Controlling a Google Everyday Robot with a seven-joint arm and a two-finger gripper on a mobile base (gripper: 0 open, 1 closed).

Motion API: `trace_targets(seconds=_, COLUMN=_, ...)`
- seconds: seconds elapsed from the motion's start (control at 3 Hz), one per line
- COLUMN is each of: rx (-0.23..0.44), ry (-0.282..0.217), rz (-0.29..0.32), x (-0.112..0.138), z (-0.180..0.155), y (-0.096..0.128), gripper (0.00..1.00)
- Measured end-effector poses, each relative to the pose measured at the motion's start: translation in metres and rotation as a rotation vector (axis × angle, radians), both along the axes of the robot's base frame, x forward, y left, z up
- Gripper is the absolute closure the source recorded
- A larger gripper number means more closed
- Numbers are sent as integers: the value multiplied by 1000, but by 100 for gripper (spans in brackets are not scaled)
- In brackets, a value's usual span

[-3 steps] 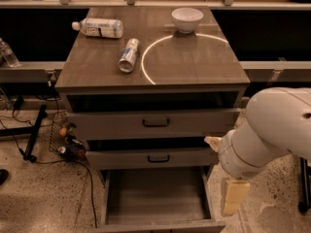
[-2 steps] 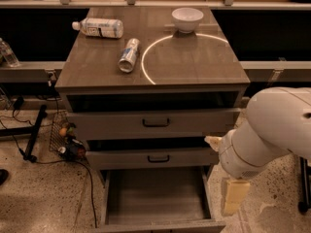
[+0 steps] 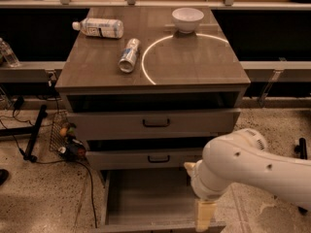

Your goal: Close bottom drawer

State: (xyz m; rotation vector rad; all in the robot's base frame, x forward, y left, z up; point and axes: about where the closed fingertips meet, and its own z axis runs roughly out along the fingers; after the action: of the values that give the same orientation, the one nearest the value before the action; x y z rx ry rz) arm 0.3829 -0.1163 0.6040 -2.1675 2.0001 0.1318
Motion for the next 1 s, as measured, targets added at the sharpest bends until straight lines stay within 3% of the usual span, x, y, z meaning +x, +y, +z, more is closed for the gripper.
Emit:
trace_targets(seconds=0.67, rx=5, ry=-31, rz=33, x=21, z=-135, y=37, gripper=0)
trace_targets(seconds=1.0, rx=5, ry=-31, rz=33, x=21, z=-135, y=37, gripper=0)
